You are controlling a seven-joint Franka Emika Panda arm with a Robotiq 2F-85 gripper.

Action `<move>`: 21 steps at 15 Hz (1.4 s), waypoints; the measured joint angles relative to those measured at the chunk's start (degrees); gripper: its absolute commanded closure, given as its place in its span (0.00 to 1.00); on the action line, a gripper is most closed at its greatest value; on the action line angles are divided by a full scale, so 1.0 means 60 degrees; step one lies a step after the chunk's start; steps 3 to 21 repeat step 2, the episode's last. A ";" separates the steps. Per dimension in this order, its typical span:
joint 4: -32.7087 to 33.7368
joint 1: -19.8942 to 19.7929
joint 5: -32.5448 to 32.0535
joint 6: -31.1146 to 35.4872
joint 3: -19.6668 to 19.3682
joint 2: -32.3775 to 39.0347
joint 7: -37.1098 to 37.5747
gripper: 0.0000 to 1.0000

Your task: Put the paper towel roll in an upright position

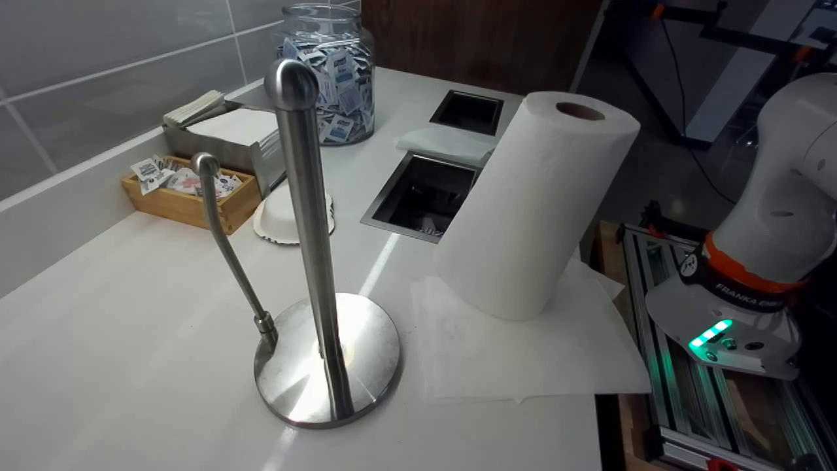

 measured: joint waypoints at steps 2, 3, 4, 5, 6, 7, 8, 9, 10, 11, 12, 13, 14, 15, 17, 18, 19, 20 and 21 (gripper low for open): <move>-0.0003 0.0001 0.0000 0.0000 0.0035 0.0041 0.0000 0.00; -0.0003 0.0001 0.0000 0.0000 0.0035 0.0041 0.0000 0.00; -0.0003 0.0001 0.0000 0.0000 0.0035 0.0041 0.0000 0.00; -0.0003 0.0001 0.0000 0.0000 0.0035 0.0041 0.0000 0.00; -0.0003 0.0001 0.0000 0.0000 0.0035 0.0041 0.0000 0.00; -0.0003 0.0001 0.0000 0.0000 0.0035 0.0041 0.0000 0.00; -0.0003 0.0001 0.0000 0.0000 0.0035 0.0041 0.0000 0.00; -0.0003 0.0001 0.0000 0.0000 0.0035 0.0041 0.0000 0.00; -0.0003 0.0001 0.0000 0.0000 0.0035 0.0041 0.0000 0.00; -0.0003 0.0001 0.0000 0.0000 0.0035 0.0041 0.0000 0.00; -0.0003 0.0001 0.0000 0.0000 0.0035 0.0041 0.0000 0.00; -0.0003 0.0001 0.0000 0.0000 0.0035 0.0041 0.0000 0.00; -0.0003 0.0001 0.0000 0.0000 0.0035 0.0041 0.0000 0.00; -0.0003 0.0001 0.0000 0.0000 0.0035 0.0041 0.0000 0.00; -0.0003 0.0001 0.0000 0.0000 0.0035 0.0041 0.0000 0.00; -0.0003 0.0001 0.0000 0.0000 0.0035 0.0041 0.0000 0.00; -0.0003 0.0001 0.0000 0.0000 0.0035 0.0041 0.0000 0.00; -0.0003 0.0001 0.0000 0.0000 0.0035 0.0041 0.0000 0.00; -0.0003 0.0001 0.0000 0.0000 0.0035 0.0041 0.0000 0.00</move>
